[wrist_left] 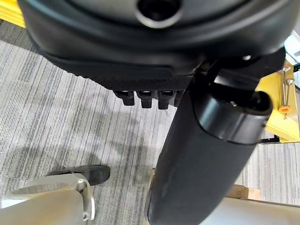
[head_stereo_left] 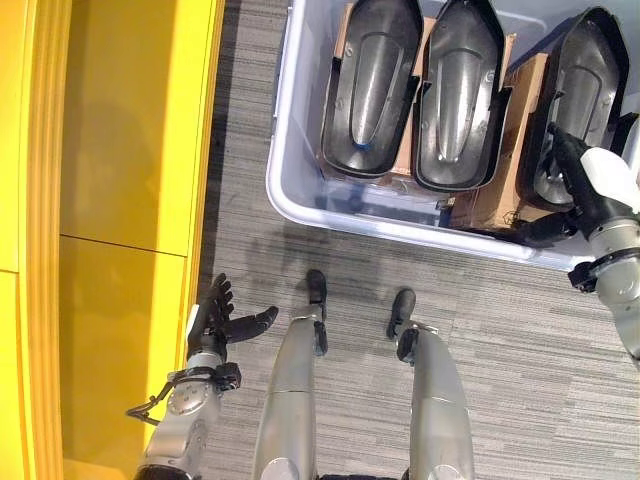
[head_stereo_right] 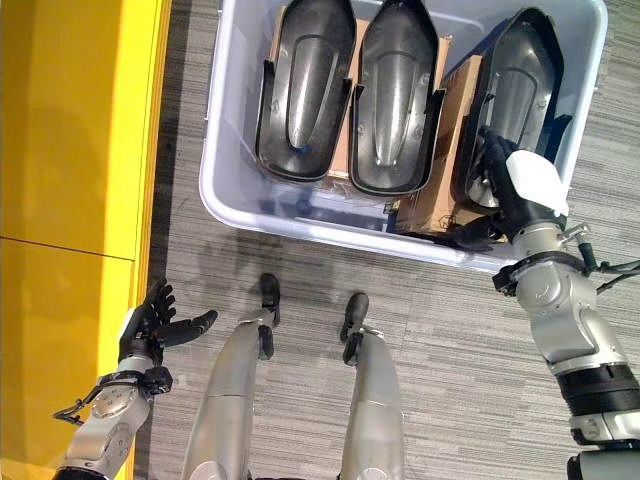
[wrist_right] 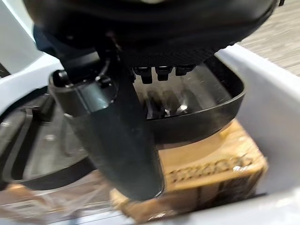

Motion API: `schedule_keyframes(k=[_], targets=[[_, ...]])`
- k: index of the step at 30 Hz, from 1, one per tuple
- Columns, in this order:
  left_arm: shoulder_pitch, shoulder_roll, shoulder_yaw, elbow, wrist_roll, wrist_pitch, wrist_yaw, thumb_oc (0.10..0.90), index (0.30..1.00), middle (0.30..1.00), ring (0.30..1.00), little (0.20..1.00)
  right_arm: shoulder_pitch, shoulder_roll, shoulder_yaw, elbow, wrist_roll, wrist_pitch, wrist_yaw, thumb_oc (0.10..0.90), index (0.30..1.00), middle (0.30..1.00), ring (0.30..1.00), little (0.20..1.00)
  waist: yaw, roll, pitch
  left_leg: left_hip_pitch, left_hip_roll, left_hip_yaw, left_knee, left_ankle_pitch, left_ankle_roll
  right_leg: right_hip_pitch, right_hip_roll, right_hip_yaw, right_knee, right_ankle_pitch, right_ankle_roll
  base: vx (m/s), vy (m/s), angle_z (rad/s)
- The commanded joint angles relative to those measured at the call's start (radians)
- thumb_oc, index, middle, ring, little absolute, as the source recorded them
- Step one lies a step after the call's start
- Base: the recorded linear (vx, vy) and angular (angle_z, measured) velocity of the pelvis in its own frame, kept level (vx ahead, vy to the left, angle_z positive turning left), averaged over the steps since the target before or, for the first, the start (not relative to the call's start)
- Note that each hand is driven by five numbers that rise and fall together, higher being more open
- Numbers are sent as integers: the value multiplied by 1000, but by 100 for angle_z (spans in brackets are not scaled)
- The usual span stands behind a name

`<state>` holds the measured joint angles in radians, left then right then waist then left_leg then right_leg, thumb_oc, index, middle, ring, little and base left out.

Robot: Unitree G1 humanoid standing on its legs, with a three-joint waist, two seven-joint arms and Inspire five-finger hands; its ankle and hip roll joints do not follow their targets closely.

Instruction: Move parts from the plastic box to the shelf.

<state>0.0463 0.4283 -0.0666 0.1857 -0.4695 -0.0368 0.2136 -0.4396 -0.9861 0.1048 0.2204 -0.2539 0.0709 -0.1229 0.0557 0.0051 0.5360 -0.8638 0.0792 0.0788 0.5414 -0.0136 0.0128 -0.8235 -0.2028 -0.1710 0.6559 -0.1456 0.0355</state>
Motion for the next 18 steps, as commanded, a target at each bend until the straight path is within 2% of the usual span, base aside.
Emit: schedule_keyframes(k=[1, 8, 15, 16, 17, 18], targets=[[47, 46, 19, -64, -43, -69, 27, 900, 1000, 1000, 1000, 1000, -71, -95, -26, 0, -21, -3, -78, 900, 1000, 1000, 1000, 1000, 0, 9, -16, 30, 64, -63, -6, -59, -93, 100, -79, -13, 17, -68, 78, 0, 0, 0], [41, 57, 9, -61, -50, -80, 28, 900, 1000, 1000, 1000, 1000, -160, -138, 50, 142, -32, 14, -79, 900, 1000, 1000, 1000, 1000, 5, 19, -16, 3, 59, -66, 7, -58, -93, 68, -85, -5, 43, -74, 74, -2, 0, 1], [36, 56, 2, -57, -56, -86, 33, 900, 1000, 1000, 1000, 1000, -208, -129, 101, 246, -21, 24, -79, 900, 1000, 1000, 1000, 1000, 8, 22, -16, -13, 56, -71, 10, -56, -93, 57, -86, -7, 50, -74, 73, 0, 0, 0], [37, 56, 1, -57, -57, -88, 33, 900, 1000, 1000, 1000, 1000, -219, -126, 121, 269, -24, 27, -74, 769, 816, 816, 816, 816, 10, 22, -16, -15, 56, -73, 12, -56, -93, 54, -85, -6, 52, -75, 73, 0, 0, 0], [36, 55, 0, -56, -58, -89, 34, 900, 1000, 1000, 1000, 1000, -225, -124, 131, 286, -27, 29, -71, 549, 509, 509, 509, 509, 11, 22, -16, -16, 55, -74, 11, -56, -93, 53, -84, -7, 53, -75, 73, 0, 0, 0], [36, 54, 0, -56, -58, -89, 34, 900, 1000, 1000, 1000, 1000, -228, -124, 134, 288, -27, 28, -72, 475, 404, 404, 404, 404, 11, 22, -16, -16, 55, -74, 11, -56, -93, 53, -84, -7, 53, -75, 73, 0, 0, 0]])
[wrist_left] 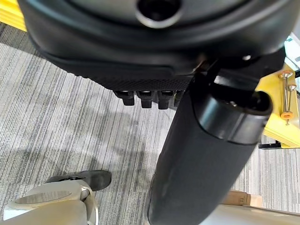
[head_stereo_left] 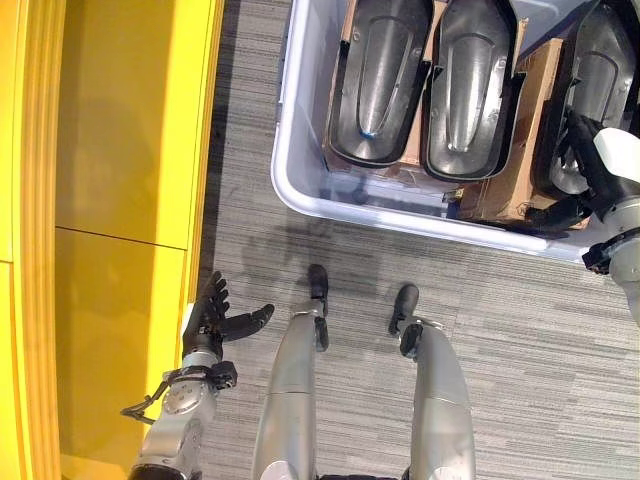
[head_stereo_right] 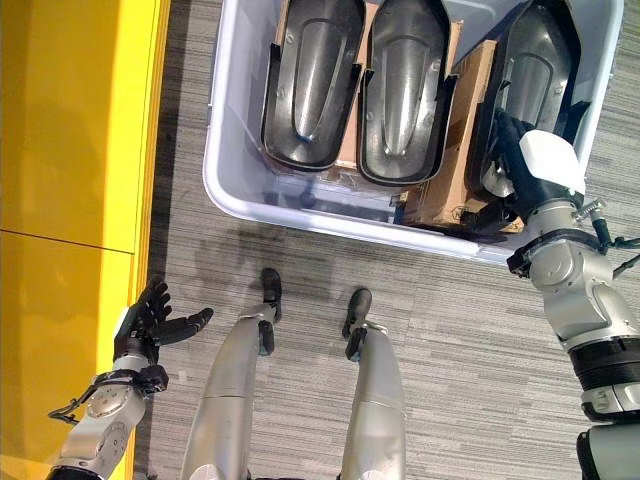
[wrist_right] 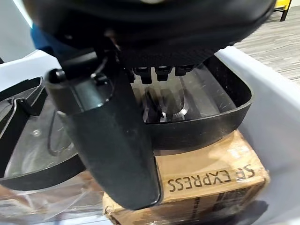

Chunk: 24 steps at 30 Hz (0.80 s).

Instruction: Move parts from the plastic box to the shelf.

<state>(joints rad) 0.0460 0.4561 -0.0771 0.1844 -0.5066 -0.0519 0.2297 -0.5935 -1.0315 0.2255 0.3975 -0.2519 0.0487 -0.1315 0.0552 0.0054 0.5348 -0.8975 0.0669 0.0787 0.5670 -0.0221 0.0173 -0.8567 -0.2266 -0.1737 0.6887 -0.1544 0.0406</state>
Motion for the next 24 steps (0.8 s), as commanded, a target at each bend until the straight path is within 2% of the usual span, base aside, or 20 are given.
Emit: schedule_keyframes(k=[1, 7, 14, 17, 21, 24], targets=[[37, 26, 10, -55, -22, -76, 18, 900, 1000, 1000, 1000, 1000, -75, -76, 22, 124, -33, 51, -60, 400, 300, 300, 300, 300, 11, 22, -15, 16, 68, -75, -15, -46, -98, 85, -60, -5, 20, -67, 67, 0, 0, 0], [33, 23, 14, -49, -25, -80, 12, 900, 1000, 1000, 1000, 1000, -55, -75, 81, 141, -51, 36, -8, 400, 300, 300, 300, 300, 12, 18, -15, 17, 68, -82, -19, -42, -102, 92, -60, -16, 21, -70, 66, 3, -15, -2], [27, 28, 25, -45, -13, -69, 8, 900, 1000, 1000, 1000, 1000, 73, -33, -4, 34, -40, 25, -2, 400, 300, 300, 300, 300, 9, 3, -15, 86, 69, -89, -51, -36, -106, 168, -51, -31, -10, -71, 67, 8, -17, 6], [22, 40, 30, -41, -10, -63, 0, 900, 1000, 1000, 1000, 1000, 128, -26, -44, -10, -23, 17, 3, 400, 300, 300, 300, 300, 10, -13, -15, 147, 69, -95, -84, -26, -109, 240, -40, -52, -50, -63, 70, 6, -32, 4], [26, 53, 32, -48, -13, -63, -11, 900, 1000, 1000, 1000, 1000, 148, -40, -58, -2, -12, 8, 10, 400, 300, 300, 300, 300, 19, -18, -15, 202, 70, -103, -126, -10, -116, 304, -30, -78, -97, -48, 76, 11, -30, 7], [31, 65, 46, -43, -11, -60, -21, 900, 1000, 1000, 1000, 1000, 177, -55, -83, -17, 0, -3, 10, 400, 300, 300, 300, 300, 27, -36, -30, 284, 69, -107, -180, 11, -119, 398, -9, -91, -170, -29, 81, 50, -34, 6]])
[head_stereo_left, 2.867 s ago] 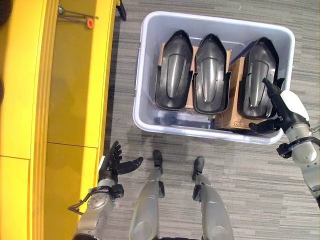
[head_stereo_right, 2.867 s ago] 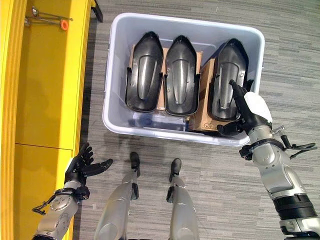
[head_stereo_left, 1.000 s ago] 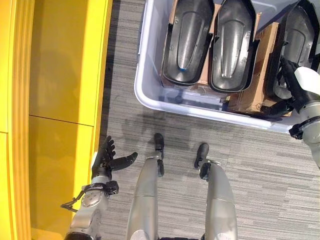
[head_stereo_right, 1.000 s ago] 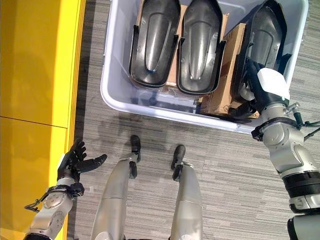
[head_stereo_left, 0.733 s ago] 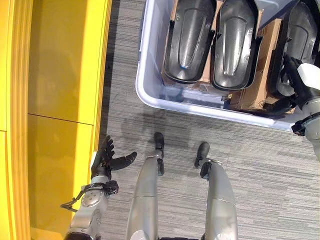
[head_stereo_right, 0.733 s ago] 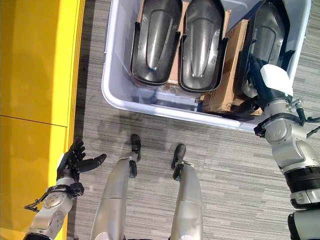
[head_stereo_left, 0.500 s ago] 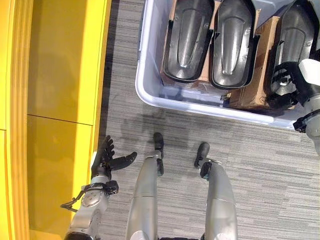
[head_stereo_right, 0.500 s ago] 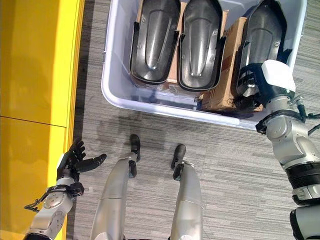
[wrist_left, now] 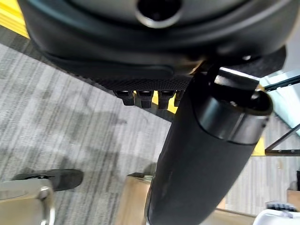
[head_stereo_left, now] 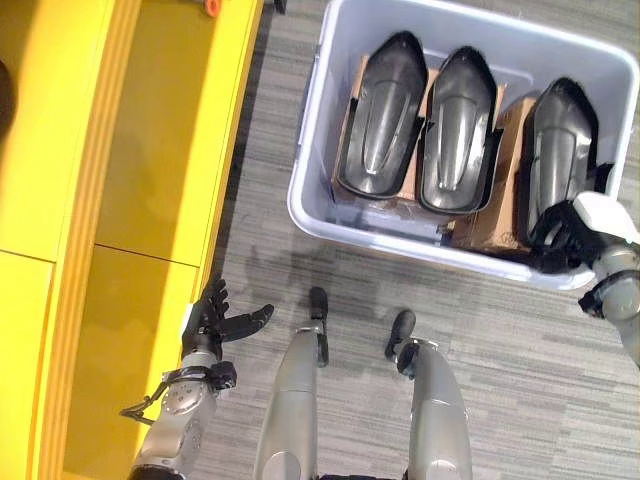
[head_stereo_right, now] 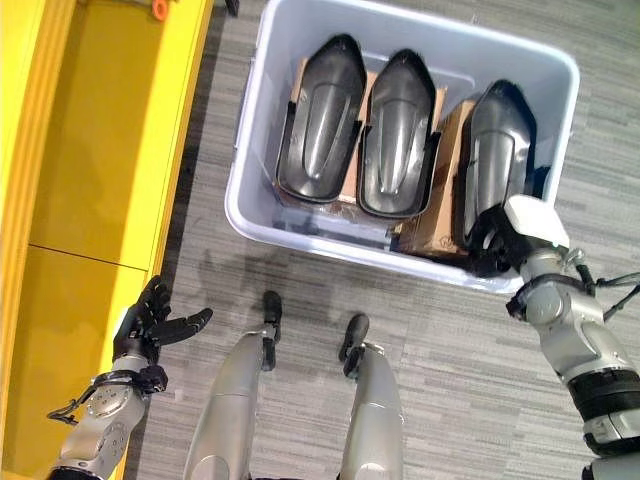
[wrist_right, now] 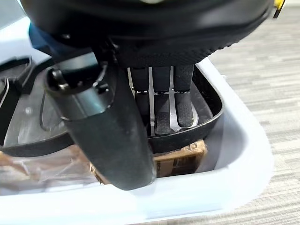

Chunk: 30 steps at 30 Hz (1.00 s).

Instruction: Move parts from the plastic box to the shelf.

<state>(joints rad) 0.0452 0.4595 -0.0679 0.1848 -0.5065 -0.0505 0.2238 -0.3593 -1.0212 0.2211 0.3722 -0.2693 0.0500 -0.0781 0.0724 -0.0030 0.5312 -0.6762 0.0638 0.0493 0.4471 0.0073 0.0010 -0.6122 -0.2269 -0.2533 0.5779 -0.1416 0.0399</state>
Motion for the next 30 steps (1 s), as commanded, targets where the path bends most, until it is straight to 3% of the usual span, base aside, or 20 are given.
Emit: schedule_keyframes(k=[1, 2, 13, 26, 30], targets=[[34, 63, 38, -40, -9, -59, -19, 900, 1000, 1000, 1000, 1000, -48, -67, -86, 7, 16, -6, -43, 400, 300, 300, 300, 300, 13, -31, -34, 85, 72, -81, -79, -10, -104, 179, -3, -15, -79, -36, 82, -23, -10, 5], [37, 64, 40, -36, -9, -57, -22, 900, 1000, 1000, 1000, 1000, -41, -73, -98, 1, 18, -7, -44, 400, 300, 300, 300, 300, 16, -32, -38, 98, 72, -79, -105, 25, -100, 198, -1, -29, -111, -7, 76, 0, 0, 0], [73, 49, 66, -11, 1, -35, -63, 900, 1000, 1000, 1000, 1000, 68, -121, -244, -176, 3, -47, -39, 400, 300, 300, 300, 300, 13, -66, -150, 314, 76, -63, -251, 65, -103, 415, 20, -51, -304, 51, 97, 46, 0, 1], [112, 7, 78, 7, 22, -11, -87, 900, 1000, 1000, 1000, 1000, 119, -163, -308, -304, 0, -74, 2, 400, 300, 300, 300, 300, 0, -92, -269, 439, 95, -25, -352, 88, -101, 522, 31, -45, -421, 93, 114, 24, 1, -2], [122, -2, 75, 7, 28, -8, -88, 900, 1000, 1000, 1000, 1000, 85, -190, -279, -305, 1, -76, 10, 400, 300, 300, 300, 300, 3, -95, -298, 477, 99, -11, -385, 96, -107, 556, 36, -41, -454, 102, 119, 22, 1, -10]])
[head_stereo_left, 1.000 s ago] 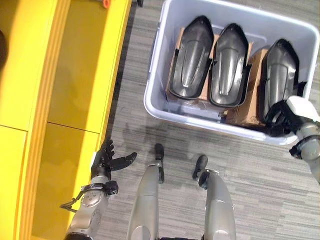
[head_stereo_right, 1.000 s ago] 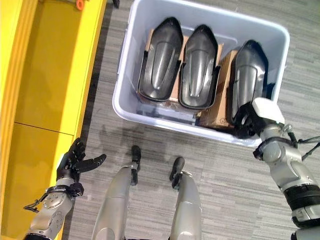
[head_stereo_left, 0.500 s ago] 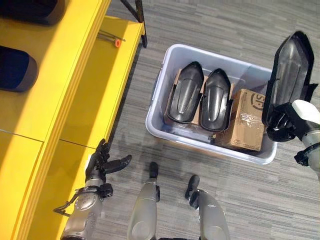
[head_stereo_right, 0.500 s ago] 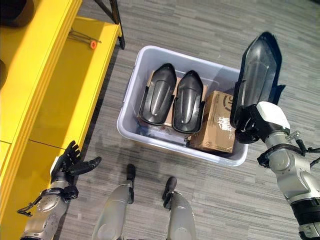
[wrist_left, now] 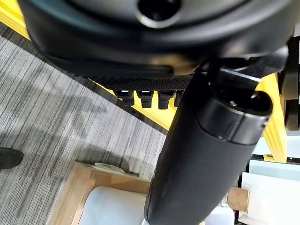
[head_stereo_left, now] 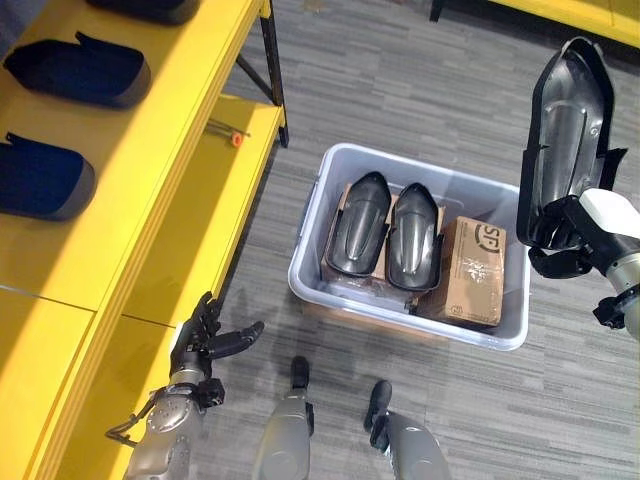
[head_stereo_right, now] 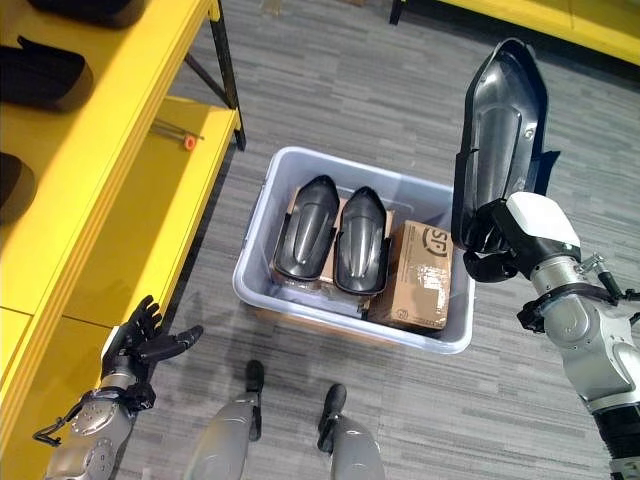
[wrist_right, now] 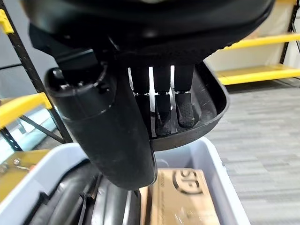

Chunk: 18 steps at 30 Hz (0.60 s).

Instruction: Move parts from the plastic box to the shelf.

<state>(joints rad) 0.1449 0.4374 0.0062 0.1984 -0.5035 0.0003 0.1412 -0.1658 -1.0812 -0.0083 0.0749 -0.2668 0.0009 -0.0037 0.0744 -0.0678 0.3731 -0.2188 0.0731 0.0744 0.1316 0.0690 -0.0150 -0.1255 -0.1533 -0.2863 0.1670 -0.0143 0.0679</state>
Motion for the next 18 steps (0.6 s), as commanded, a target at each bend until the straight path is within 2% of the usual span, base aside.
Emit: schedule_keyframes(k=[1, 9, 16, 17, 18], targets=[[25, 17, -2, -7, 26, -57, -6, 900, 1000, 1000, 1000, 1000, -121, -139, -41, -10, 3, -26, -58, 400, 300, 300, 300, 300, 2, -31, -148, 28, 91, -31, -78, 37, -93, 78, -37, -7, -52, -23, 92, 18, -2, -6], [45, 0, 11, -5, 28, -58, -2, 900, 1000, 1000, 1000, 1000, -198, -181, 34, -6, 6, -28, -37, 400, 300, 300, 300, 300, 7, -29, -188, 85, 104, -10, -125, 53, -101, 117, -31, 2, -73, -21, 92, 5, -12, -5], [46, -12, 12, 8, 17, -60, -1, 900, 1000, 1000, 1000, 1000, -340, -204, 162, 4, 9, -32, -14, 400, 300, 300, 300, 300, 14, -22, -215, 125, 130, -2, -119, 57, -110, 148, -8, 6, -57, -54, 75, -6, -67, -7], [47, -15, 7, 7, 8, -60, 3, 900, 1000, 1000, 1000, 1000, -414, -203, 230, 18, 8, -33, -11, 400, 300, 300, 300, 300, 25, -19, -217, 129, 143, -6, -101, 56, -113, 156, 7, 12, -51, -69, 63, -31, -116, -7], [49, -17, 5, 7, 4, -61, 4, 900, 1000, 1000, 1000, 1000, -436, -201, 249, 19, 8, -32, -9, 400, 300, 300, 300, 300, 30, -17, -217, 130, 150, -6, -92, 59, -114, 159, 14, 14, -48, -77, 57, -44, -145, -13]])
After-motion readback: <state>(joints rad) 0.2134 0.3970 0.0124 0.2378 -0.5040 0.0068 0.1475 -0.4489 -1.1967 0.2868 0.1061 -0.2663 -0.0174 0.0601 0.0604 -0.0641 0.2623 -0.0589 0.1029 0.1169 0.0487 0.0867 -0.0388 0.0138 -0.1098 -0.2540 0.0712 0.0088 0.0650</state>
